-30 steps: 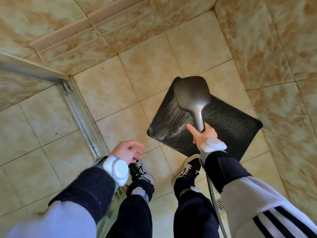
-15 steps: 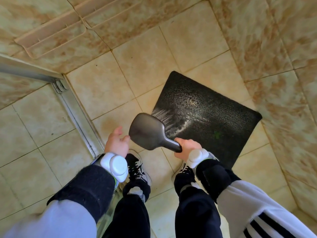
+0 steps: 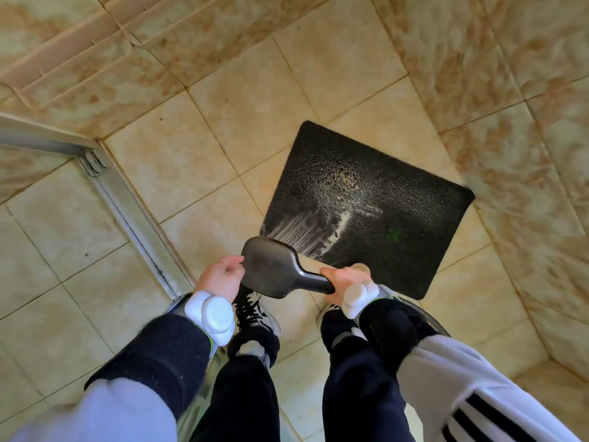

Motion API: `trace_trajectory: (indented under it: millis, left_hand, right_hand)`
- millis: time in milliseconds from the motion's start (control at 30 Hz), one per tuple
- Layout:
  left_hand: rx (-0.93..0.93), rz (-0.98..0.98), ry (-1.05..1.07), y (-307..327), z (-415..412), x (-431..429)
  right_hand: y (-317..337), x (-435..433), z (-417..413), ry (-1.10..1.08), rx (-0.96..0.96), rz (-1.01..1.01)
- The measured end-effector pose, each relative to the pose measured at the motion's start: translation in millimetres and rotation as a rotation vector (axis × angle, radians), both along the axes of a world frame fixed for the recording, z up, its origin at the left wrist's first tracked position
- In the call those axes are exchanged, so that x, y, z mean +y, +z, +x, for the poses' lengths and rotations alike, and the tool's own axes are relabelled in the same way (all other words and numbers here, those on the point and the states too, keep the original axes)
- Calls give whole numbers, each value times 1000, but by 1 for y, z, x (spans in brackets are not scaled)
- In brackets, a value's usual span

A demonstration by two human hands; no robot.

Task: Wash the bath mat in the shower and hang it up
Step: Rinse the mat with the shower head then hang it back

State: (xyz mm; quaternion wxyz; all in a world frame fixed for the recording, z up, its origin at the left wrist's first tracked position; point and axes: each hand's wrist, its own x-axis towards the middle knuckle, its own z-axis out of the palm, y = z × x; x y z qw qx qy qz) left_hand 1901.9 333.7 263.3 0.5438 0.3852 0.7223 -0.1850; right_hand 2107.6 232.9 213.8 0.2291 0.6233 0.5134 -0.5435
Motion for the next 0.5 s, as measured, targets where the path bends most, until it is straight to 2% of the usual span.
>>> trace_trajectory:
  millis: [167,500]
  left_hand:
    - [-17,14,-18,0,15,-8]
    - [-61,4,-97,7,40,-15]
  right_hand:
    - [6,-16,14,-50,-72,69]
    - [17,-9,60,27,-93,5]
